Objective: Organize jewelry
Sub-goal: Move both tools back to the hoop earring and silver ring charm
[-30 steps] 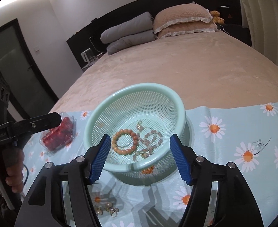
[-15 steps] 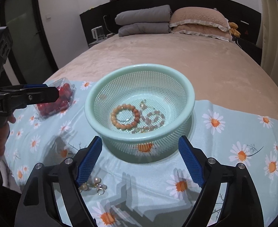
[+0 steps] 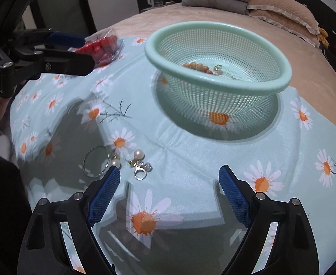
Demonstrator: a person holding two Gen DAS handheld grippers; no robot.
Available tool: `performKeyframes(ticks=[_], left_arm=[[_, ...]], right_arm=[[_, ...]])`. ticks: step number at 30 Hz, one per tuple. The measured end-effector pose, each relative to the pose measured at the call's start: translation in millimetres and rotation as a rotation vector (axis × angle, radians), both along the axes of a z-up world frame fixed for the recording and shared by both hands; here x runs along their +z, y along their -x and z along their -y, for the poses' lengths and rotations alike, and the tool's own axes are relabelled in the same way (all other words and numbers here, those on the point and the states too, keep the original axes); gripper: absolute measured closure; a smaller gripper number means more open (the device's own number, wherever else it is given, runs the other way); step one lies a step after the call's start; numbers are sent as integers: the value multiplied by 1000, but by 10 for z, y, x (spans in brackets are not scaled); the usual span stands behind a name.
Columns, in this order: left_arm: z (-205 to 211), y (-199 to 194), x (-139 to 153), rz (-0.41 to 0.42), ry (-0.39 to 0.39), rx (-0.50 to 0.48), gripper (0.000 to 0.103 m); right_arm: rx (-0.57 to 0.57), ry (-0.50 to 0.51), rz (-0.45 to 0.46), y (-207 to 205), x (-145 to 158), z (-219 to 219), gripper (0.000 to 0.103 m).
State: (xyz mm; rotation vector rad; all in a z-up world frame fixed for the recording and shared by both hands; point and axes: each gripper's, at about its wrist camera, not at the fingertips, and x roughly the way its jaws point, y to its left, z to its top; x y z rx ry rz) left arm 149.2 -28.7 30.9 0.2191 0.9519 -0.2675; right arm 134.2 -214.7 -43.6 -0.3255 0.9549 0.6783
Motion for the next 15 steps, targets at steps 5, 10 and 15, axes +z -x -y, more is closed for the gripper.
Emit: performKeyframes(ticks=[5, 10, 15], left_arm=[[68, 98, -212, -38, -61, -47, 6], [113, 204, -508, -119, -99, -108, 6], [127, 255, -753, -187, -108, -140, 6]], right_arm=[[46, 37, 30, 130, -87, -76, 19], [-2, 77, 83, 117, -153, -128, 19], [-34, 25, 25, 18, -226, -146, 21]])
